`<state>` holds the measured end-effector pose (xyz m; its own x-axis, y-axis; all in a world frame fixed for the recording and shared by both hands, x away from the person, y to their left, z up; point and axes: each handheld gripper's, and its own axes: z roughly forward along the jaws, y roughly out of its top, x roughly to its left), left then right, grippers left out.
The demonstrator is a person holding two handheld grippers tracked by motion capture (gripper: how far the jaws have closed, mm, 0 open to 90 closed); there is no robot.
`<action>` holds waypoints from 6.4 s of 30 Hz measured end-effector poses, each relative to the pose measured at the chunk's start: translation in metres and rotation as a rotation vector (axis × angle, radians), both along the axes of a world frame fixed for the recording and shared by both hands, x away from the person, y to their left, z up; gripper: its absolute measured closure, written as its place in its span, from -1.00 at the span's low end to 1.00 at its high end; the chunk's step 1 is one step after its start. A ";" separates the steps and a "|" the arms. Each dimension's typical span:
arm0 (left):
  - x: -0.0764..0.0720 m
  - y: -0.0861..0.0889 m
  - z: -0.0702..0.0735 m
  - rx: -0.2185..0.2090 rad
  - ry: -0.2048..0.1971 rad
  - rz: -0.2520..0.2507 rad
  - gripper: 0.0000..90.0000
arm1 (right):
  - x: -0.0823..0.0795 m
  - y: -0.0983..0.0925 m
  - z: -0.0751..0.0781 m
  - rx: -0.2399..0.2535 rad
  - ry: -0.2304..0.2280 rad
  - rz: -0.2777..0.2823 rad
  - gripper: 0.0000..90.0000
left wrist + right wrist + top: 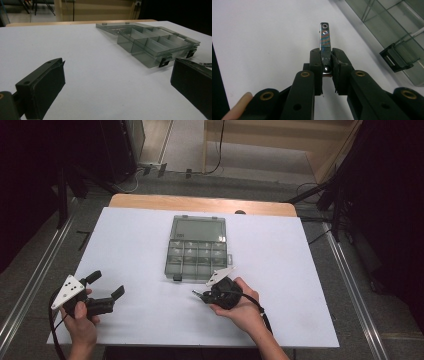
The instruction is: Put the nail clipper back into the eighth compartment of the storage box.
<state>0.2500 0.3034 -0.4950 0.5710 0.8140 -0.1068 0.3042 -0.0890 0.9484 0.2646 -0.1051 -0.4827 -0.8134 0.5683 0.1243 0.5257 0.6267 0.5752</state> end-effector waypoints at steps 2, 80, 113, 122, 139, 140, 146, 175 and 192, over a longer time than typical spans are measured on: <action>0.000 0.000 0.000 0.000 0.000 0.000 -1.00 | 0.000 -0.001 0.001 0.005 -0.001 0.001 0.81; 0.000 0.000 0.000 -0.006 0.002 0.003 -1.00 | 0.014 -0.033 0.036 0.071 -0.058 -0.087 0.81; 0.000 0.000 0.000 -0.010 0.002 0.001 -1.00 | 0.027 -0.049 0.044 0.088 -0.081 -0.191 0.81; 0.000 0.000 0.000 -0.011 0.002 0.001 -1.00 | 0.035 -0.051 0.040 0.073 -0.091 -0.243 0.81; 0.000 0.000 0.000 -0.012 0.002 0.000 -1.00 | 0.049 -0.054 0.025 0.059 -0.086 -0.318 0.80; 0.000 0.000 0.000 -0.012 0.002 0.000 -1.00 | 0.049 -0.054 0.025 0.059 -0.086 -0.318 0.80; 0.000 0.000 0.000 -0.013 0.001 0.001 -1.00 | 0.052 -0.055 0.021 0.083 -0.080 -0.338 0.66; 0.001 0.000 0.000 -0.002 0.002 0.004 -1.00 | 0.020 -0.108 0.031 0.351 -0.265 -0.465 -1.00; 0.001 -0.001 0.000 0.005 0.001 0.003 -1.00 | 0.000 -0.137 0.026 0.384 -0.314 -0.519 -1.00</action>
<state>0.2505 0.3024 -0.4953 0.5684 0.8163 -0.1030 0.3053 -0.0931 0.9477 0.2649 -0.2419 -0.4569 -0.4805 0.8545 0.1973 0.4748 0.0643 0.8777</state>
